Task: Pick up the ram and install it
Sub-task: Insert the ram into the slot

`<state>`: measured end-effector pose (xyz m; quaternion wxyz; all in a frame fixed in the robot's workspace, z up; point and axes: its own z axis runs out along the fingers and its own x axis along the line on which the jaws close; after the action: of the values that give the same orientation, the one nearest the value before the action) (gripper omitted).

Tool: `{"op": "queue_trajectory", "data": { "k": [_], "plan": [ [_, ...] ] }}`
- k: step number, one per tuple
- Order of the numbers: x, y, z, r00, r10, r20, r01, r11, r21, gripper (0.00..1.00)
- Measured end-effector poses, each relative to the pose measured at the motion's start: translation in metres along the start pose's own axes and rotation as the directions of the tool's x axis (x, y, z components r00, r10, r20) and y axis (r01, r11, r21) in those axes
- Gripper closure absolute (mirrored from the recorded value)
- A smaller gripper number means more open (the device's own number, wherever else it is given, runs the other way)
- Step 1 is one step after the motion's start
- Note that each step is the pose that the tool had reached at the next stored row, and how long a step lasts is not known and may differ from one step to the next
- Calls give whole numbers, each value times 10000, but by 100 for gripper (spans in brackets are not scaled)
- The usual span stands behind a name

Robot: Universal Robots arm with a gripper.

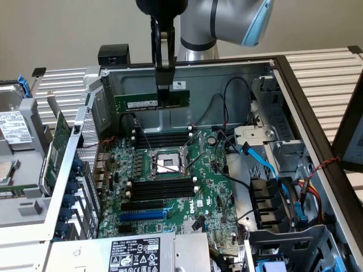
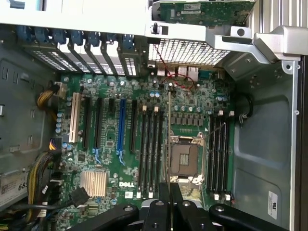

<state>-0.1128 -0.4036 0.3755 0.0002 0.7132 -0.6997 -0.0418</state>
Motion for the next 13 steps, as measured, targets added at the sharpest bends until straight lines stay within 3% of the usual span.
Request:
{"op": "queue_trajectory", "data": {
  "k": [6,9,13],
  "plan": [
    [5,-4,66,10000,57,-14,-57,9998,164,87],
    [8,-6,103,9999,136,-34,-135,9997,203,87],
    [10,-8,137,9996,230,-154,-227,9995,235,87]
  ]
}}
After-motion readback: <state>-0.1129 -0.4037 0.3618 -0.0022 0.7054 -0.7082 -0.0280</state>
